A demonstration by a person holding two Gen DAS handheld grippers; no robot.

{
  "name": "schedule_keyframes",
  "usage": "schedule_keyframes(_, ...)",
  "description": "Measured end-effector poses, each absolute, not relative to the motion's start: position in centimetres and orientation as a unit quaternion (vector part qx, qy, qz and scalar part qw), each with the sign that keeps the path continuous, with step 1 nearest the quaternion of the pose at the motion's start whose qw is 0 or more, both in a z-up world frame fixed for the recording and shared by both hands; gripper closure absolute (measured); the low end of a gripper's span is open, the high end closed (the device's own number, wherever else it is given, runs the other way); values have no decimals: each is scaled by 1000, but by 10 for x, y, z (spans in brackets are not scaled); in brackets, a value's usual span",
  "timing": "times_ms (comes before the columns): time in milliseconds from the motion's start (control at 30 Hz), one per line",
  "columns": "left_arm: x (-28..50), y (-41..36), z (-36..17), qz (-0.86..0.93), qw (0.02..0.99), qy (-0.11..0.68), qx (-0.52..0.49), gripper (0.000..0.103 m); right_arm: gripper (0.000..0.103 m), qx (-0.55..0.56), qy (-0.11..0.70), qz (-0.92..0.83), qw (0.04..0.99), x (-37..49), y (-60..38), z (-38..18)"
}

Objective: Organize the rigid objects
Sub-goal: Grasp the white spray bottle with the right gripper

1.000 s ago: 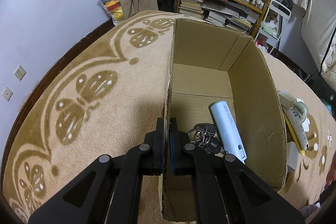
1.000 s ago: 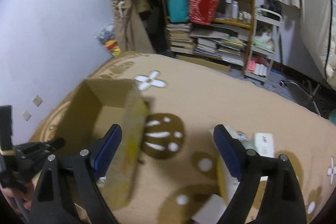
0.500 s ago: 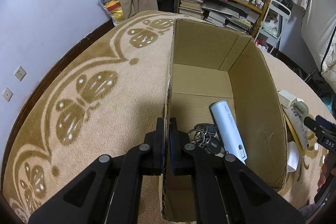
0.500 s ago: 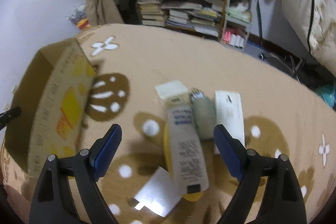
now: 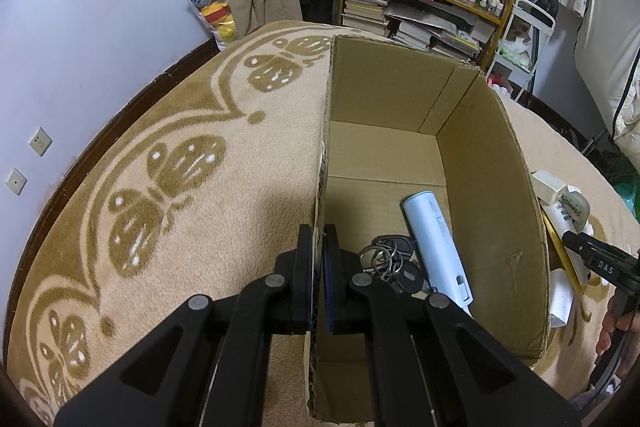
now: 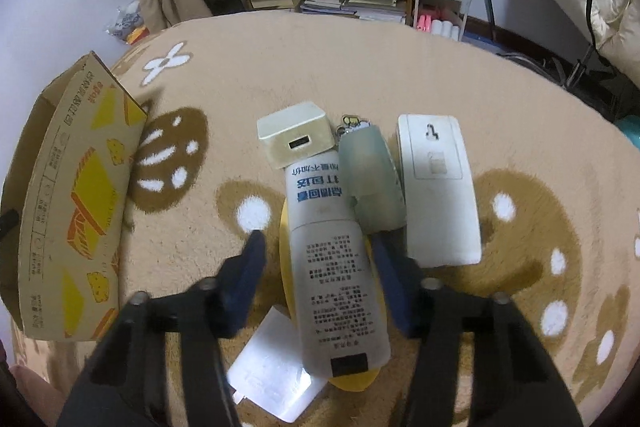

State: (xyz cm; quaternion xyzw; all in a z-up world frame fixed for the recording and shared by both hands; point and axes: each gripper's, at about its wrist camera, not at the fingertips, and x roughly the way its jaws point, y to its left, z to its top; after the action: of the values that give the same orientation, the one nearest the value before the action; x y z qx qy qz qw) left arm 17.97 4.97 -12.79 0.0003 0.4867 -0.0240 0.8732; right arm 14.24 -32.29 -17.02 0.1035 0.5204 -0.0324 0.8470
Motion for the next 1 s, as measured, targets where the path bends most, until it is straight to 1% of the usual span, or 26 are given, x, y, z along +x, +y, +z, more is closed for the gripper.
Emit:
schedule_keyframes(167, 179, 50, -128, -24, 873, 486, 2, 98, 51, 99, 523, -39, 845, 147, -321, -177)
schedule_keyframes(200, 179, 50, -128, -23, 873, 486, 2, 98, 55, 93, 524, -44, 845, 148, -320, -179)
schedule_keyframes(333, 179, 50, -128, -23, 873, 487, 1, 98, 59, 73, 519, -42, 850, 144, -315, -174)
schedule_keyframes(633, 179, 50, -128, -24, 873, 487, 1, 98, 59, 81, 511, -61, 853, 123, -311, -152)
schedule_keyframes(833, 179, 49, -127, -23, 874, 486, 3, 98, 59, 74, 479, -54, 873, 112, -302, -127)
schedule_keyframes(1000, 178, 49, -127, -22, 873, 486, 4, 98, 59, 77, 463, -38, 882, 112, -293, -117)
